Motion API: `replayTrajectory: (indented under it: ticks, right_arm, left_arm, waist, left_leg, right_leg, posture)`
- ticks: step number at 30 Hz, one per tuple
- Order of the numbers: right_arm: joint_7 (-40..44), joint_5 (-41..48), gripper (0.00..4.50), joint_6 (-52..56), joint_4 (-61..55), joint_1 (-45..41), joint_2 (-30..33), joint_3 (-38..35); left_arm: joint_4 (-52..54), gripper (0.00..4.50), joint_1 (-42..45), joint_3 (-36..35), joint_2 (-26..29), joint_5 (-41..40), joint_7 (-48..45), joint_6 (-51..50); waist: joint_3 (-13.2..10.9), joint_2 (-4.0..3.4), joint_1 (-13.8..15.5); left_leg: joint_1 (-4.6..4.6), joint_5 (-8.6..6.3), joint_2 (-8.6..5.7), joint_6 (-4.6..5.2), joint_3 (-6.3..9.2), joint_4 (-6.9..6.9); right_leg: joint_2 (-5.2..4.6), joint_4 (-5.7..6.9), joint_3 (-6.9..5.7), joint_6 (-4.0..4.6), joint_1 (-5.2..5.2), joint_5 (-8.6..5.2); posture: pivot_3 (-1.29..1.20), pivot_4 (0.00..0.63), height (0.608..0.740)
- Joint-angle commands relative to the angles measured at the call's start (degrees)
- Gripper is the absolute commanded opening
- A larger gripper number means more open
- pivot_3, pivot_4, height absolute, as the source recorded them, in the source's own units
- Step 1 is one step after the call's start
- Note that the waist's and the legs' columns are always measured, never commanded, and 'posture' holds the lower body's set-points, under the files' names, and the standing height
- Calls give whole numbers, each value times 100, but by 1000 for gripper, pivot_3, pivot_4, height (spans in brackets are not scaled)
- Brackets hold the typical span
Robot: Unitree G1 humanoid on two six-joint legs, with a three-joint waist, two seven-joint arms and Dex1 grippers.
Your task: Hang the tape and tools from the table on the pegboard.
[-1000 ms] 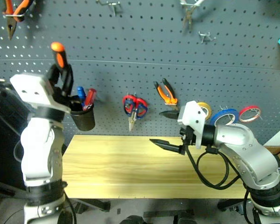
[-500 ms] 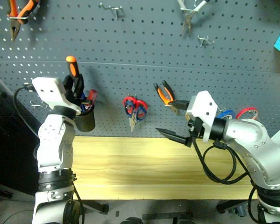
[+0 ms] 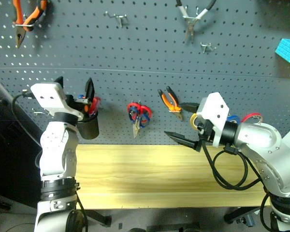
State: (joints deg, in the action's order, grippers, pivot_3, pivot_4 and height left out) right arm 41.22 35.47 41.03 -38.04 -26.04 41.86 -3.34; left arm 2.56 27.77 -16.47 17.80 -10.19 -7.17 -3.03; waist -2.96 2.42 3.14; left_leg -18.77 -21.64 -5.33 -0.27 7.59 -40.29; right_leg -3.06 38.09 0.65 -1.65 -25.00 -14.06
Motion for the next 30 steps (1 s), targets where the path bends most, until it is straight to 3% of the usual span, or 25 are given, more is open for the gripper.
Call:
replayTrajectory:
  ticks: [1, 6, 10, 13, 16, 23, 30]
  right_arm:
    - [-83, 284, 4500, 42, -220, 82, 21, -340]
    - [-297, 545, 4500, 181, -540, 719, -39, -429]
    - [-593, 381, 4500, 83, -609, 1336, -230, -300]
    - [-961, -141, 4500, -252, -305, 2022, -576, -94]
    - [-1336, -892, 4500, -911, 227, 2663, -1001, 118]
    - [-1983, -1920, 4500, -2421, 1506, 3264, -1860, -53]
    - [-3090, -2563, 4500, -3681, 2889, 3407, -2636, -705]
  left_arm:
    - [898, 4433, -147, 255, 95, -280, -384, -174]
    - [1716, 4433, -1011, 754, 264, -851, -909, -1655]
    - [1706, 4433, -1428, 980, 232, -127, -150, -2445]
    - [1469, 4433, -1826, 1224, 333, 127, -320, -2280]
    - [1009, 4433, -2001, 1316, 373, 125, -651, -1976]
    - [-88, 4433, -1887, 1182, 372, 179, -1009, -1076]
    - [-1253, 4433, -1850, 1106, 340, 455, -865, -548]
  waist:
    - [2, 2, 4]
    - [63, -20, 21]
    - [94, -36, 99]
    - [134, -90, 138]
    - [137, -93, 169]
    - [142, -106, 237]
    - [163, -133, 177]
  left_leg:
    - [0, 0, 0, 0, 0, -1]
    - [0, -1, -1, 1, 0, 4]
    - [11, 1, 0, 0, -4, 4]
    - [109, 3, 10, -5, -4, 37]
    - [189, -3, 8, 6, -1, 49]
    - [188, 4, 5, -6, 0, 45]
    - [187, 3, 3, -5, -3, 62]
  right_leg:
    - [0, 0, 0, 0, 0, 1]
    - [-1, -5, 2, 0, 0, 1]
    - [4, 5, 10, 2, 10, 3]
    - [13, -14, 15, 4, 112, 6]
    - [17, -17, 20, -26, 186, -15]
    - [19, -10, 25, -13, 178, -6]
    - [21, -18, 31, -14, 171, -9]
  posture:
    - [113, 20, 740]
    - [139, 15, 740]
    - [146, 12, 740]
    - [140, 10, 740]
    - [132, 2, 740]
    - [108, 0, 740]
    - [95, 0, 740]
